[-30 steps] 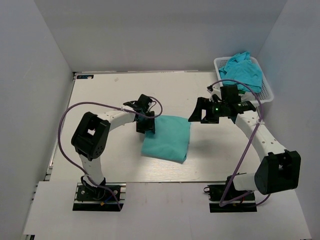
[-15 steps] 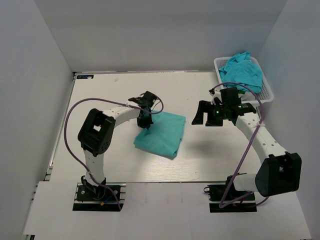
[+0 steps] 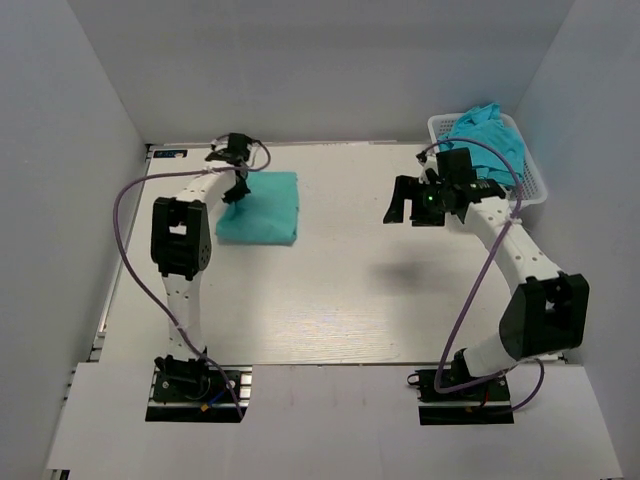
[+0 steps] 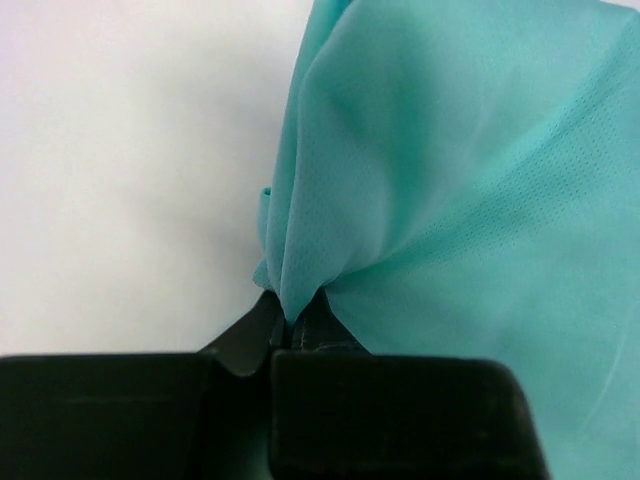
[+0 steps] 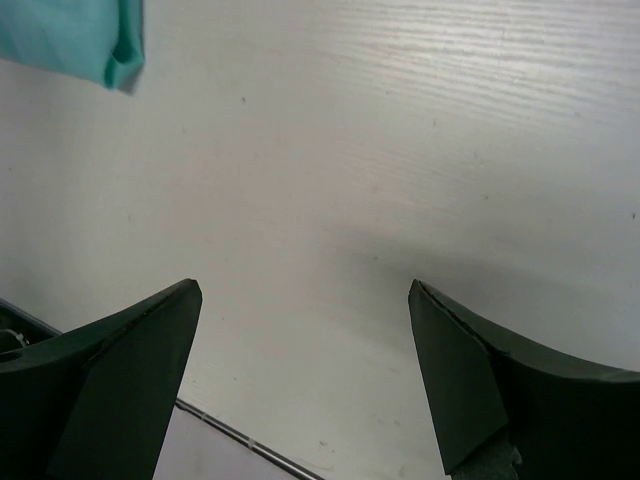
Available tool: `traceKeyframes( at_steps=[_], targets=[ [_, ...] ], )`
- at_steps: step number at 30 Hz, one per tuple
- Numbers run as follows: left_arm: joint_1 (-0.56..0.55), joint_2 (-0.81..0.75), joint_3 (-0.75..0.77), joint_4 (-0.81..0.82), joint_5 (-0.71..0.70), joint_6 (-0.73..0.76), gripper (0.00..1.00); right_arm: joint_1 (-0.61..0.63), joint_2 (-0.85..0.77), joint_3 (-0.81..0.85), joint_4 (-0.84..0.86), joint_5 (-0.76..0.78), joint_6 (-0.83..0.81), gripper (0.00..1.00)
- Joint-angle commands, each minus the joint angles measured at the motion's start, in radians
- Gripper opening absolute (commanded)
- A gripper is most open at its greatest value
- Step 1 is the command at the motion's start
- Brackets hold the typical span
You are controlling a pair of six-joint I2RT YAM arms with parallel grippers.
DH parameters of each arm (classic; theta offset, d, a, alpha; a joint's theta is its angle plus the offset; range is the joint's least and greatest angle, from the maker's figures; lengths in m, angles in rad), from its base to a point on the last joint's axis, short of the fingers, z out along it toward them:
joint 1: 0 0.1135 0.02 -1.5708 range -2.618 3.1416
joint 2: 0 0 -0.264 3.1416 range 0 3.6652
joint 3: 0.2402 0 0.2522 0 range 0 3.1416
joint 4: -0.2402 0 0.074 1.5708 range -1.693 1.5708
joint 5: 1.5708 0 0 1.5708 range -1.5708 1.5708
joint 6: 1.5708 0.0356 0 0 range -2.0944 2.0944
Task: Fold and stack the t-shirts
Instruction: Put the neatly folded tshirt into the corner of the board with the left arm
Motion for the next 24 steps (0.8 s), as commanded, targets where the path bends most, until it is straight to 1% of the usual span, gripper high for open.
traceKeyframes(
  at_steps=[1,2,3,4,6,7,10,11,13,16,20,22,24],
  targets=[
    [0.096,0.046,0.15,0.056,-0.076,0.151,0.0,-0.007,0.076,0.087,0.007,-0.027,-0.015,0.9],
    [0.115,0.062,0.203,0.075,-0.076,0.209,0.0,-0.006,0.106,0.11,0.009,-0.036,-0.014,0.9],
    [0.132,0.079,0.231,0.087,-0.09,0.225,0.0,-0.003,0.135,0.118,0.004,-0.063,-0.014,0.9],
    [0.167,0.112,0.257,0.101,-0.09,0.239,0.0,-0.006,0.146,0.136,0.006,-0.073,-0.014,0.9],
    [0.201,0.135,0.313,0.124,-0.079,0.283,0.0,-0.004,0.186,0.168,-0.003,-0.077,-0.011,0.9],
    [0.235,0.148,0.343,0.139,-0.065,0.294,0.0,-0.006,0.192,0.187,-0.009,-0.076,-0.015,0.9],
    [0.284,0.204,0.42,0.15,-0.029,0.305,0.0,-0.006,0.208,0.217,-0.014,-0.048,-0.012,0.9],
    [0.31,0.218,0.42,0.164,-0.016,0.322,0.0,-0.006,0.209,0.223,-0.016,-0.039,-0.014,0.9],
    [0.32,0.243,0.429,0.235,0.008,0.386,0.0,-0.007,0.211,0.245,-0.017,-0.033,-0.012,0.9],
    [0.344,0.278,0.452,0.288,0.039,0.461,0.0,-0.006,0.215,0.251,-0.011,-0.034,-0.005,0.9],
    [0.369,0.32,0.495,0.306,0.074,0.509,0.0,-0.004,0.231,0.263,-0.019,-0.063,0.006,0.9],
    [0.398,0.32,0.495,0.319,0.085,0.519,0.0,-0.007,0.235,0.268,-0.023,-0.077,0.009,0.9],
    [0.413,0.32,0.479,0.369,0.094,0.538,0.0,-0.006,0.245,0.274,-0.025,-0.088,0.014,0.9]
  ],
)
